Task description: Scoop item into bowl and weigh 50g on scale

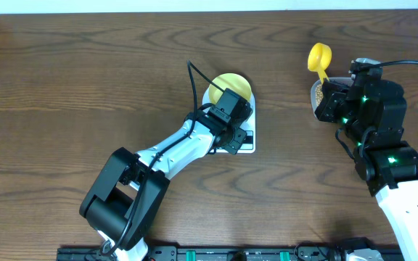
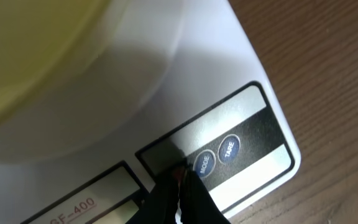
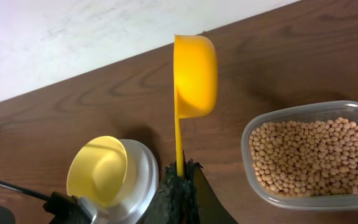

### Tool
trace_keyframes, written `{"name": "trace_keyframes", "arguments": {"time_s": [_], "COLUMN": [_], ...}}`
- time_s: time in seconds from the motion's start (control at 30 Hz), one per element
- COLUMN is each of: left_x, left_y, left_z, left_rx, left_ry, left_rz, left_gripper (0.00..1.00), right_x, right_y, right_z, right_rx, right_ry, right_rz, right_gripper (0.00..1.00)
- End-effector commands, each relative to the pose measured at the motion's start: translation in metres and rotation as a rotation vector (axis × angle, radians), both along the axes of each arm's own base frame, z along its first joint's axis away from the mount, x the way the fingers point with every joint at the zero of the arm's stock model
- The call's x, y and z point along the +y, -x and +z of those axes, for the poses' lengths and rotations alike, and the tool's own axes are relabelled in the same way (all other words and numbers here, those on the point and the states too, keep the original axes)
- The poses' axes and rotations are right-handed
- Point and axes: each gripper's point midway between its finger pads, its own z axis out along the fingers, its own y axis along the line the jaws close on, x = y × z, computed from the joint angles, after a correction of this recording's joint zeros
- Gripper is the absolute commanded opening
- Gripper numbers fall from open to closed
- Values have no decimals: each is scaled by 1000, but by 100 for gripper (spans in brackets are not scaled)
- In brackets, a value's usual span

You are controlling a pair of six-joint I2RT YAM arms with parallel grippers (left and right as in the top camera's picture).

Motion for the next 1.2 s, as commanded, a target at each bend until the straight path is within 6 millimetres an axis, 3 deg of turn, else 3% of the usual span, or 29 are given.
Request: {"name": "trace_keyframes", "arguments": {"time_s": [0.0, 0.57, 0.77, 1.17], "left_x": [-2, 2, 16, 21], "left_y": [4, 6, -3, 5], "left_z": [-5, -19, -23, -39], "left_rx": [24, 49, 5, 55], "left_ry": [-3, -30, -104, -138], "left_rz": [-6, -3, 49, 44], "left_gripper": [7, 7, 8, 8], "right_x": [0, 0, 0, 0], "right_y": [-2, -2, -2, -2], "right_z": [10, 10, 10, 10], "right_rx": [-28, -27, -27, -27], "right_ry": [9, 9, 9, 9], "right_rz": [10, 10, 10, 10], "right_gripper": [1, 1, 1, 1]}}
